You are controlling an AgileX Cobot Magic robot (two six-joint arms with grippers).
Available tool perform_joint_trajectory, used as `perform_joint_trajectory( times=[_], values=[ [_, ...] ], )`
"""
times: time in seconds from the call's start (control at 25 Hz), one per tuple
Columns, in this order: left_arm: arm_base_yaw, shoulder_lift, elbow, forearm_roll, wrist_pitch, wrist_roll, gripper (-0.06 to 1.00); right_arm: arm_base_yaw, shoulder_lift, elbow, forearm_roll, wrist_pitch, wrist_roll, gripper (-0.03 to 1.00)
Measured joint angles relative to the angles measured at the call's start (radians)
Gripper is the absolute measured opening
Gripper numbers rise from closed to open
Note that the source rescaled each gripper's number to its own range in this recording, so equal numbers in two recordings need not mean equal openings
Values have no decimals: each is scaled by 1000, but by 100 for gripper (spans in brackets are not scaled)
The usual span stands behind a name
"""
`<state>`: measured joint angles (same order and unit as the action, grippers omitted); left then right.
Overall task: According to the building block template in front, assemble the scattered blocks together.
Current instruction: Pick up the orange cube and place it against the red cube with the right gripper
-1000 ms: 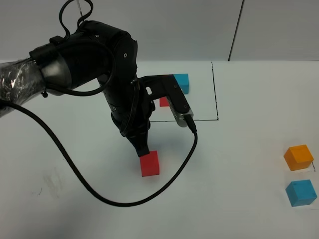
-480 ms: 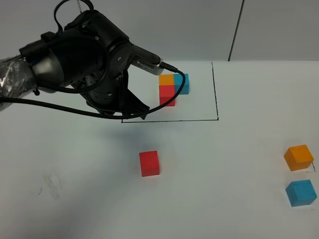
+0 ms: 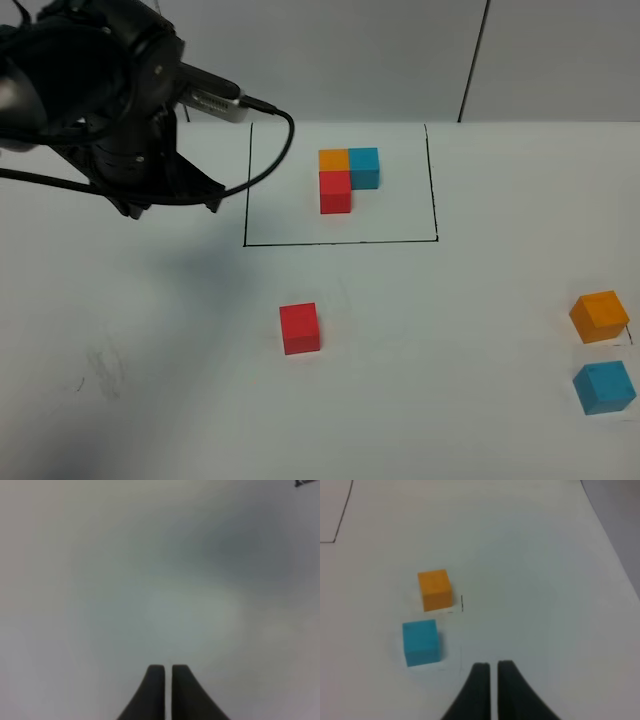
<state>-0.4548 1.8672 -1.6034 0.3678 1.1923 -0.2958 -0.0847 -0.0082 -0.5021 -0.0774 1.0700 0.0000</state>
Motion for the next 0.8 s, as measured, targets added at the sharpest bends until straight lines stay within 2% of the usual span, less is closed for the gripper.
perform_joint_trajectory(
  times=[0.32,0.8],
  values=[
    [158,-91,50,20,0,45,0,0,0,0,0,0,0,1],
    [452,-342,446,20,-24,64,0,0,0,0,0,0,0,1]
  ],
)
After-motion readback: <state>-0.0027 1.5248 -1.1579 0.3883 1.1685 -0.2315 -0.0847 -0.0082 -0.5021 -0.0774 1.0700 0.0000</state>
